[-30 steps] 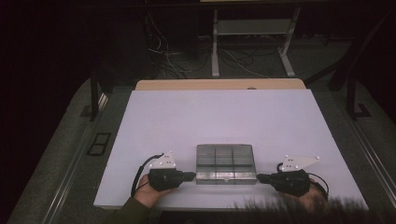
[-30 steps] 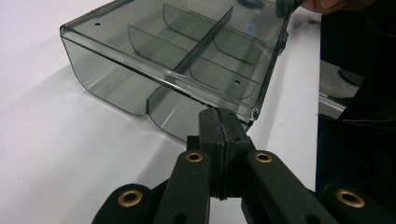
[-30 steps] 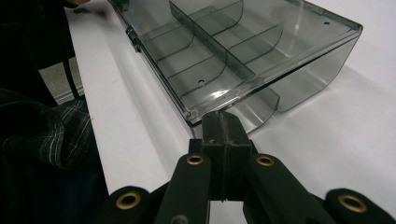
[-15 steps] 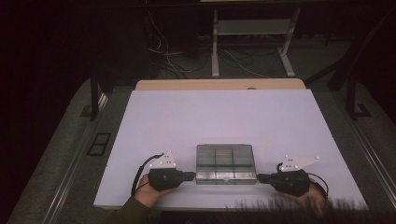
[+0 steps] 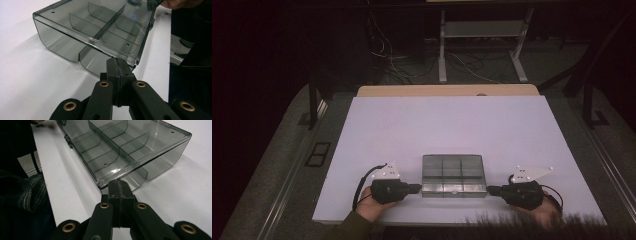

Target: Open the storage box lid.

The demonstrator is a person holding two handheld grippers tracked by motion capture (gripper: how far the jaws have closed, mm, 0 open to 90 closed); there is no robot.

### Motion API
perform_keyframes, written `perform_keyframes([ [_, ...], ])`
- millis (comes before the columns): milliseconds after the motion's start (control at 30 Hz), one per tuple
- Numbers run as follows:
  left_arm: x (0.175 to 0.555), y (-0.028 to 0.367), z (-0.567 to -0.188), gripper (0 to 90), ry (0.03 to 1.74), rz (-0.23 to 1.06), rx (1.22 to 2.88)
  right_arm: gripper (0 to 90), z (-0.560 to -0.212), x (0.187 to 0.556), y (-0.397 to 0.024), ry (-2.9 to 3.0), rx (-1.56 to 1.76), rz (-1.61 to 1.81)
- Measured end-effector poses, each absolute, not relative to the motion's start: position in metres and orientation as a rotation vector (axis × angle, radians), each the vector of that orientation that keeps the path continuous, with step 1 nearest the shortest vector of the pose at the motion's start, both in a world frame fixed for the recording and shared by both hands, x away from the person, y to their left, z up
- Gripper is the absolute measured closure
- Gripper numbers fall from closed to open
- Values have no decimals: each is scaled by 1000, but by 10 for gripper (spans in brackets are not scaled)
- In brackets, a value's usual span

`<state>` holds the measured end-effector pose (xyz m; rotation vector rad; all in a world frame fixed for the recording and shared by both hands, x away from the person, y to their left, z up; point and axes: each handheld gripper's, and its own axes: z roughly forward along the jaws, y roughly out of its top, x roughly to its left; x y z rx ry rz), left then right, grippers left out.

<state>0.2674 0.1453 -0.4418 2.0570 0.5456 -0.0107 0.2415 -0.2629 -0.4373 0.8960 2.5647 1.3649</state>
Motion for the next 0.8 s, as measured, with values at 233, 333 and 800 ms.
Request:
perform_keyframes([
  [233,268,145,-442,891,554,-5,2055,889,-437,243,-263,2566,894,1363],
  [333,268,144,-439,891,546,-19,2016,890,-435,243,-262,2551,902,1404],
  [800,268,142,-436,890,546,14,2016,890,-433,244,-261,2546,891,1406],
])
